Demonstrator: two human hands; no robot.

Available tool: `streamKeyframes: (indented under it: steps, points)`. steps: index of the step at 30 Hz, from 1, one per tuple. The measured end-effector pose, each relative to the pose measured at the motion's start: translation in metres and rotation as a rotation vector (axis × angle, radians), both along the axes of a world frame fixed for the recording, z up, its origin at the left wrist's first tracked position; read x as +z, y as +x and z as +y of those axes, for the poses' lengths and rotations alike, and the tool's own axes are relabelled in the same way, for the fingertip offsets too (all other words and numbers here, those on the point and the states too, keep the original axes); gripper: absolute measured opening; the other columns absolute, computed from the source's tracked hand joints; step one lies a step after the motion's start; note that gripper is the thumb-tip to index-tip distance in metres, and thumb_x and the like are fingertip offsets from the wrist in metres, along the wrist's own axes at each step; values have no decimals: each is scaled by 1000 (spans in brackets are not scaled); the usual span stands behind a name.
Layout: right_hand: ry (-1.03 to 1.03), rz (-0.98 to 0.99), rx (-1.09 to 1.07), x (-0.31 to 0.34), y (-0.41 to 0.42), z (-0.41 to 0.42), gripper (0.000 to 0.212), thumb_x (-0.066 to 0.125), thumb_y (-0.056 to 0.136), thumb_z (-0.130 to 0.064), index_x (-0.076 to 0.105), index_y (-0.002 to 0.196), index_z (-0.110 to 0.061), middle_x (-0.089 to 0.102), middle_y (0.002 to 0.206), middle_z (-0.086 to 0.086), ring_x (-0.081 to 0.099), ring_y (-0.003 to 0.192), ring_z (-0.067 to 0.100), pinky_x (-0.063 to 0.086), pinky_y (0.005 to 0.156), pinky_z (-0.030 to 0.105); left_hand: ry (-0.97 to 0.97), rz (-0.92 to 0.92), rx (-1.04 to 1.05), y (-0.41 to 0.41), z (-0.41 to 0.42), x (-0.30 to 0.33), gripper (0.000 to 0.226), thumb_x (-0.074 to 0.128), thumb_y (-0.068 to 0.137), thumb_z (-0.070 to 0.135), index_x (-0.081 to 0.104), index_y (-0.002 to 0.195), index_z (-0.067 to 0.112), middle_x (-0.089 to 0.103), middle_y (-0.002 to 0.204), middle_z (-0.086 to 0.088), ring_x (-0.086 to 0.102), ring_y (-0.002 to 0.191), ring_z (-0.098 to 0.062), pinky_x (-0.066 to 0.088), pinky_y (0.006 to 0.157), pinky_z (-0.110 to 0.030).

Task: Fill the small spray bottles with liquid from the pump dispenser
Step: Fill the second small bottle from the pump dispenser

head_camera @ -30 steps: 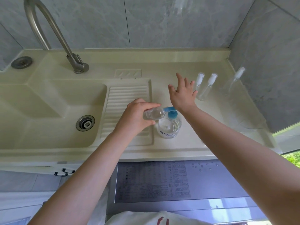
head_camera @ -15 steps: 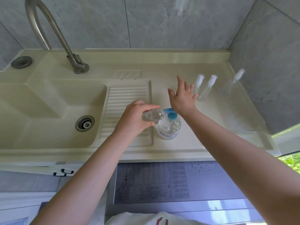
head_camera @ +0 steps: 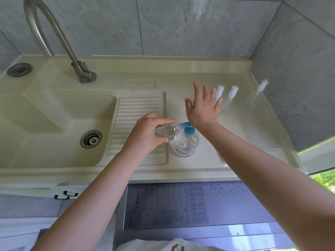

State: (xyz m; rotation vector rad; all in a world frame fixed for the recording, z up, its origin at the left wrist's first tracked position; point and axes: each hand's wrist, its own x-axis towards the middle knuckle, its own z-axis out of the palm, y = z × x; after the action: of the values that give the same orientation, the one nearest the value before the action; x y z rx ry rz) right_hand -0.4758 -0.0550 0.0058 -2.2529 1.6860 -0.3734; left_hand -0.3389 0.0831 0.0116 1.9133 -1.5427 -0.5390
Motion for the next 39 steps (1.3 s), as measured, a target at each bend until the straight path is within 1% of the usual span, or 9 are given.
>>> streamKeyframes:
  steps: [3, 7, 13, 17, 20, 27, 30, 34, 39]
  points:
    - [-4, -1, -5, -6, 0, 4, 59, 28, 106, -37, 5, 160, -27, 7, 167, 8, -7, 154, 34, -5, 121, 59, 0, 2, -3, 0, 0, -2, 68, 90, 63, 13, 67, 122, 37, 57, 99, 7, 58, 93, -8, 38, 83, -7]
    - [-46, 10, -18, -10, -1, 8, 58, 25, 106, -34, 6, 160, -28, 9, 167, 5, -6, 154, 34, -4, 122, 57, 7, -9, 0, 0, -1, -2, 68, 90, 63, 12, 68, 121, 38, 56, 98, 8, 57, 93, -9, 41, 86, -15]
    - [-38, -100, -26, -3, -5, 6, 57, 30, 106, -38, 12, 159, -30, 14, 167, 3, -3, 155, 30, -6, 121, 56, -8, -18, -8, 1, 0, -3, 67, 90, 64, 12, 68, 122, 37, 54, 95, 11, 54, 88, -4, 33, 78, -1]
    - [-10, -84, 7, -7, -4, 5, 57, 31, 105, -37, 12, 159, -30, 5, 167, 8, -7, 154, 29, -5, 122, 55, -10, -9, -12, 0, -2, -2, 67, 90, 63, 12, 67, 121, 38, 52, 92, 13, 51, 83, 5, 33, 76, 1]
    - [-18, -91, -12, -13, 1, 8, 57, 32, 104, -35, 16, 158, -31, -8, 167, 12, -8, 154, 28, -5, 123, 53, -4, -6, -7, 0, -3, -3, 67, 90, 63, 12, 67, 121, 38, 52, 92, 12, 53, 85, -2, 33, 77, 0]
    - [-101, -54, 15, -2, -6, 7, 62, 36, 104, -40, 11, 160, -31, -4, 168, 10, -11, 153, 34, -8, 123, 53, -3, -13, -18, 1, -4, -1, 66, 89, 65, 15, 66, 122, 40, 56, 96, 10, 55, 90, -5, 38, 83, -11]
    - [-193, 41, 67, -3, -4, 7, 61, 33, 104, -43, 10, 160, -32, -4, 168, 11, -12, 153, 36, -7, 122, 54, -6, -10, -17, 3, -4, -2, 67, 90, 64, 14, 66, 122, 40, 54, 93, 11, 54, 86, -2, 35, 81, -5]
    - [-14, 56, 28, -13, -2, 9, 58, 23, 105, -45, 4, 159, -34, -8, 167, 12, -15, 153, 34, -8, 121, 57, 4, -14, -21, 4, -4, -3, 67, 90, 63, 14, 67, 122, 37, 51, 90, 14, 51, 83, 4, 33, 76, 0]
    - [-19, 25, 19, -9, -3, 5, 61, 25, 104, -50, 5, 160, -34, -9, 168, 11, -17, 153, 31, -12, 120, 56, 2, -13, -21, 4, -4, -3, 68, 90, 62, 12, 67, 121, 38, 52, 91, 11, 52, 82, 3, 31, 75, 3]
